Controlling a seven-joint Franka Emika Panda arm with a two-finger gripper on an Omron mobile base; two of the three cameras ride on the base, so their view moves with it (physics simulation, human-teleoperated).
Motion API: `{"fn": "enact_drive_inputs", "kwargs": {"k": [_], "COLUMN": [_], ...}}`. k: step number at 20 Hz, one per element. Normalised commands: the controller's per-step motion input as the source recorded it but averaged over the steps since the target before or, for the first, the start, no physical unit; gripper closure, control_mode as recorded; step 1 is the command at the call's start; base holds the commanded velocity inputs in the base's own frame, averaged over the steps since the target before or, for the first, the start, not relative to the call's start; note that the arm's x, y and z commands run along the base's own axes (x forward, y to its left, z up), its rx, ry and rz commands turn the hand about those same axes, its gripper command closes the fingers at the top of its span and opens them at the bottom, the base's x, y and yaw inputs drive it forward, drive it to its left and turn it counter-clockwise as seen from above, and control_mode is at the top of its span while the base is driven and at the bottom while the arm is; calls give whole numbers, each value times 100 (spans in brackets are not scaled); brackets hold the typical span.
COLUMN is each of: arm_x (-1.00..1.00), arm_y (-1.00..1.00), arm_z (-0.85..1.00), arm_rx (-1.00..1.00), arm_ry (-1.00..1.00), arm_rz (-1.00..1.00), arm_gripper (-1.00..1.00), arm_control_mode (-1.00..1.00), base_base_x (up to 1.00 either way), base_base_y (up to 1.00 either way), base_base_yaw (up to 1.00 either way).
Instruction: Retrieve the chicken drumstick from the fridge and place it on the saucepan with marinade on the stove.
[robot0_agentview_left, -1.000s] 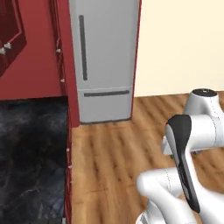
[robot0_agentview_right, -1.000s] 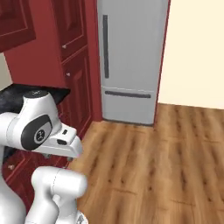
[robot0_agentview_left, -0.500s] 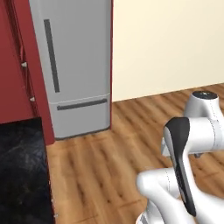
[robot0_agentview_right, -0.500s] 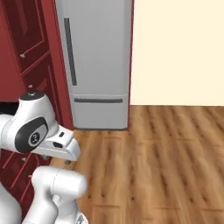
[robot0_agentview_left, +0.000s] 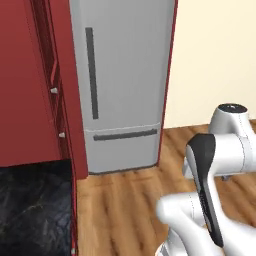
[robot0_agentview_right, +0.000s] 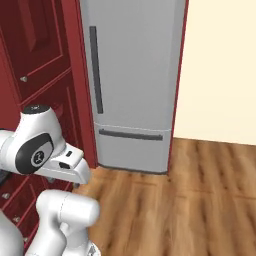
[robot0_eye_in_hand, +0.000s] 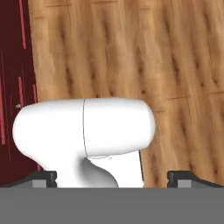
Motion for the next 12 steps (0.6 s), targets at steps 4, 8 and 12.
{"fn": "enact_drive_inputs", "kwargs": {"k": [4, 8, 12], "arm_x": [0, 0, 0], "arm_y": [0, 0, 0], "arm_z": [0, 0, 0], "arm_rx": [0, 0, 0], "arm_ry": [0, 0, 0], "arm_rz": [0, 0, 0], "arm_gripper": [-100, -100, -100], "arm_control_mode": [100, 100, 100], "base_base_x": [99, 100, 100], "base_base_y": [0, 0, 0], "base_base_yaw": [37, 39, 30]}}
